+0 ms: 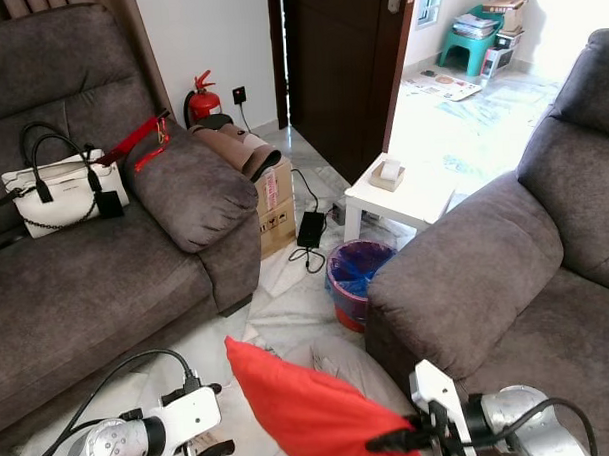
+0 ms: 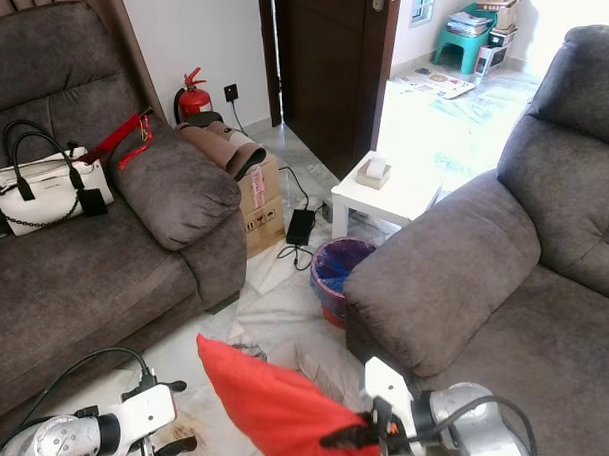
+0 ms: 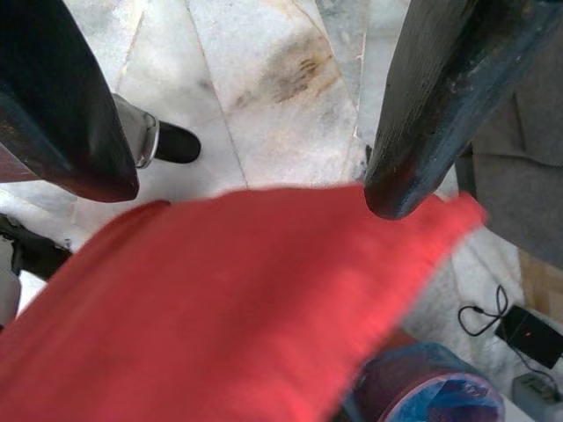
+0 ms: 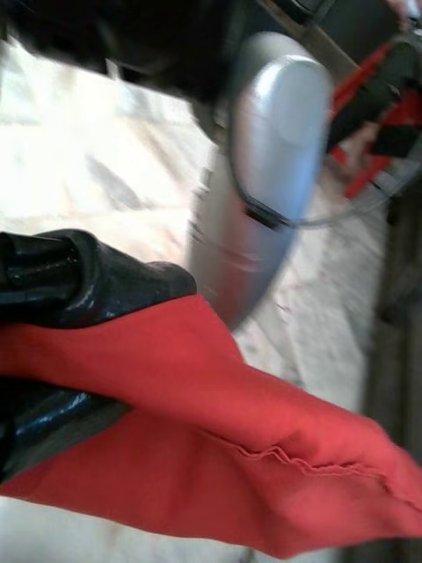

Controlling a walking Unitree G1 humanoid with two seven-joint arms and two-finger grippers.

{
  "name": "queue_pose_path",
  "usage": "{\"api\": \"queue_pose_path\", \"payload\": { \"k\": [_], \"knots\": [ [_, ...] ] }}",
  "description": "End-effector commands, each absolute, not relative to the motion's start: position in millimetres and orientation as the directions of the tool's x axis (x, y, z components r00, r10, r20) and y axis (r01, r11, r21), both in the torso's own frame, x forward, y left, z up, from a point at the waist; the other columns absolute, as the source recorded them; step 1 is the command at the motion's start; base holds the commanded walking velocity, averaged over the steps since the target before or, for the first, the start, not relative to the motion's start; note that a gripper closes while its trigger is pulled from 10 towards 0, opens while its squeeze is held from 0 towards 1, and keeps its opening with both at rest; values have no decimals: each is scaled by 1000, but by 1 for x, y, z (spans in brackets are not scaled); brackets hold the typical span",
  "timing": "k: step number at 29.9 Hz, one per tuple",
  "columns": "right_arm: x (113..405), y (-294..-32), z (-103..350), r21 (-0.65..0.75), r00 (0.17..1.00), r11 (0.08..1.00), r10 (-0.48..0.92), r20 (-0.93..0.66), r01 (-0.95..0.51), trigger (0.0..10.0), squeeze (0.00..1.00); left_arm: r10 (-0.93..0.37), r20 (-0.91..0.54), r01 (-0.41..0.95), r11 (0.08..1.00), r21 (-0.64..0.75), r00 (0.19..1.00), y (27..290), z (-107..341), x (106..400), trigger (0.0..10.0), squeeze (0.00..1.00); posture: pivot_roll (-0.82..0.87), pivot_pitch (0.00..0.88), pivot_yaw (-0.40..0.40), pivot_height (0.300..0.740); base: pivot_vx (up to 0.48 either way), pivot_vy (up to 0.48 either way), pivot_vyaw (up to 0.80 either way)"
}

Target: Move the pillow to the sofa from floor

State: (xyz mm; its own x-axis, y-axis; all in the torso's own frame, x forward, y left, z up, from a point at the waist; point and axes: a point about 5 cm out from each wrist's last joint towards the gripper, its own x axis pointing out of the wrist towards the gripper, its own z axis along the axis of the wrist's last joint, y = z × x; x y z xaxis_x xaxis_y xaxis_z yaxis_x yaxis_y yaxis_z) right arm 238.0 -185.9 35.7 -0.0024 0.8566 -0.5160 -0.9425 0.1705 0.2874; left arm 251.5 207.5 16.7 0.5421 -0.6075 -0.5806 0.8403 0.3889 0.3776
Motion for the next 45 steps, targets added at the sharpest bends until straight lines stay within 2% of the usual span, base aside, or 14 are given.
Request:
{"api": "queue_pose_path", "payload": {
  "k": [1, 6, 11, 18, 20, 22, 29, 36, 42, 45],
  "knots": [
    [241, -179, 50, 240, -33, 98, 873, -487, -966, 10000, 0, -611, -578, 841, 376, 389, 541, 213, 22, 253, 10000, 1000, 139, 64, 37, 740, 0, 0, 0],
    [240, -175, 59, 237, -53, 63, 890, -452, -970, 10000, 0, -616, -595, 856, 379, 351, 517, 214, 21, 253, 10000, 1000, 133, 65, 36, 740, 0, 0, 0],
    [240, -166, 81, 182, -109, -33, 901, -421, -983, 10000, 0, -649, -634, 907, 330, 263, 420, 208, 12, 246, 10000, 1000, 120, 65, 31, 740, 0, 0, 0],
    [233, -163, 98, 145, -166, -113, 888, -429, -983, 10000, 0, -640, -694, 942, 270, 197, 329, 209, 3, 241, 10000, 1000, 105, 62, 30, 740, 0, 0, 0],
    [230, -167, 99, 145, -171, -117, 878, -447, -982, 10000, 0, -640, -667, 924, 284, 256, 382, 208, 11, 250, 10000, 1000, 95, 63, 28, 740, 0, 0, 0],
    [229, -169, 99, 149, -171, -115, 874, -454, -982, 10000, 0, -647, -652, 918, 291, 270, 397, 207, 15, 254, 10000, 1000, 95, 63, 25, 740, 0, 0, 0],
    [221, -174, 91, 186, -185, -107, 858, -478, -977, 10000, 0, -689, -601, 913, 270, 307, 406, 201, 33, 267, 10000, 1000, 95, 65, 19, 740, 0, 0, 0],
    [217, -172, 95, 190, -202, -124, 855, -478, -974, 10000, 0, -684, -623, 926, 269, 266, 378, 202, 27, 266, 10000, 1000, 86, 62, 21, 740, 0, 0, 0],
    [214, -170, 108, 166, -209, -148, 866, -454, -975, 10000, 0, -655, -679, 939, 300, 169, 332, 204, 7, 252, 10000, 1000, 72, 61, 22, 740, 0, 0, 0],
    [211, -170, 110, 162, -216, -158, 863, -457, -974, 10000, 0, -656, -673, 932, 329, 151, 341, 204, 3, 249, 10000, 1000, 70, 63, 18, 740, 0, 0, 0]
  ]
}}
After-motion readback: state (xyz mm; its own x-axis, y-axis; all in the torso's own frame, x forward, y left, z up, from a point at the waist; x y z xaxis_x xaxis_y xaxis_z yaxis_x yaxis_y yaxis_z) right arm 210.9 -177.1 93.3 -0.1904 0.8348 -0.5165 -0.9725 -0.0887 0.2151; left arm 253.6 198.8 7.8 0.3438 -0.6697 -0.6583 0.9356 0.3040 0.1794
